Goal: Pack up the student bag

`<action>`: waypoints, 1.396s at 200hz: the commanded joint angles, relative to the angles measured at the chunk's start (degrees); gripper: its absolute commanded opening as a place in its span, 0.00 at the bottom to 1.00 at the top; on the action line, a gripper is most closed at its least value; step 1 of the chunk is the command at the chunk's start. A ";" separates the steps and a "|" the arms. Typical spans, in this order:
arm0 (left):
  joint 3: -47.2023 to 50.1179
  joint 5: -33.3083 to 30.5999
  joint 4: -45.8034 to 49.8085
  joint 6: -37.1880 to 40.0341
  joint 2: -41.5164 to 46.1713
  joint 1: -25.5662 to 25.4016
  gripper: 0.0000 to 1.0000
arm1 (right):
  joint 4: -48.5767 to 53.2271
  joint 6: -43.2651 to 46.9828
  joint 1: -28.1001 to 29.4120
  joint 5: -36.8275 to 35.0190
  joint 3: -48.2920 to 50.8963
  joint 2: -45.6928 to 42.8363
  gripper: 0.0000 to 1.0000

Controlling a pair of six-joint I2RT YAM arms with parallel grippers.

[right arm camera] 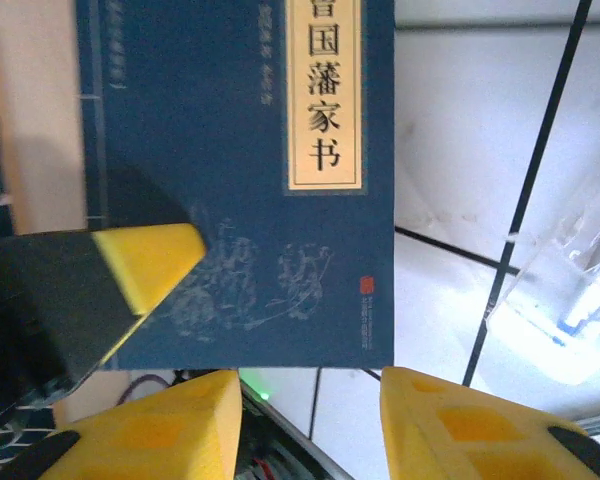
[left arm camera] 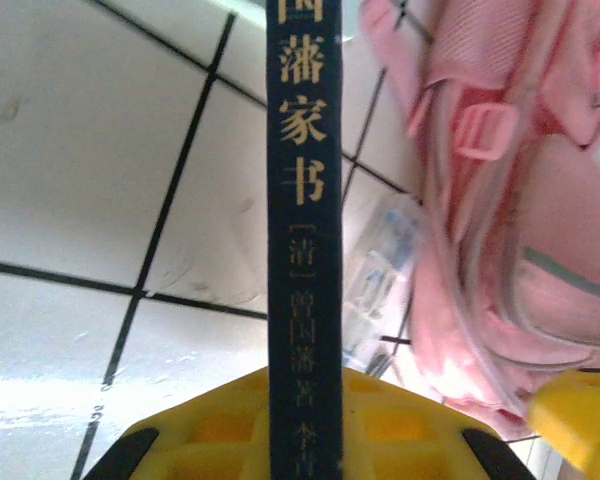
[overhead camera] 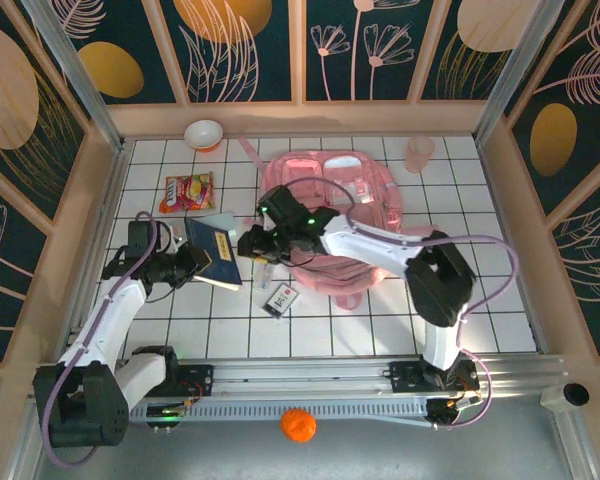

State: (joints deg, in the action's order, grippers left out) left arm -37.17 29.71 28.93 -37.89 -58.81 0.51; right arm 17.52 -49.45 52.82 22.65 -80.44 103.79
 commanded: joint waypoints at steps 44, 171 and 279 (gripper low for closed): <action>-9.12 19.04 -26.21 -3.55 4.66 -0.25 0.00 | -12.28 5.84 -5.82 -12.20 11.79 -19.65 0.46; -18.20 30.05 -66.28 -13.96 -6.87 -13.78 0.00 | -41.60 16.24 -16.60 -0.08 26.32 -43.86 0.69; -22.51 27.12 -75.69 -20.03 -12.29 -21.33 0.00 | -62.32 4.04 -20.30 18.57 27.63 -36.25 0.70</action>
State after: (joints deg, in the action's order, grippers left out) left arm -57.34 57.60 -40.56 -56.95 -70.57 -20.18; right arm -32.86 -40.62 33.45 33.50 -53.93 66.94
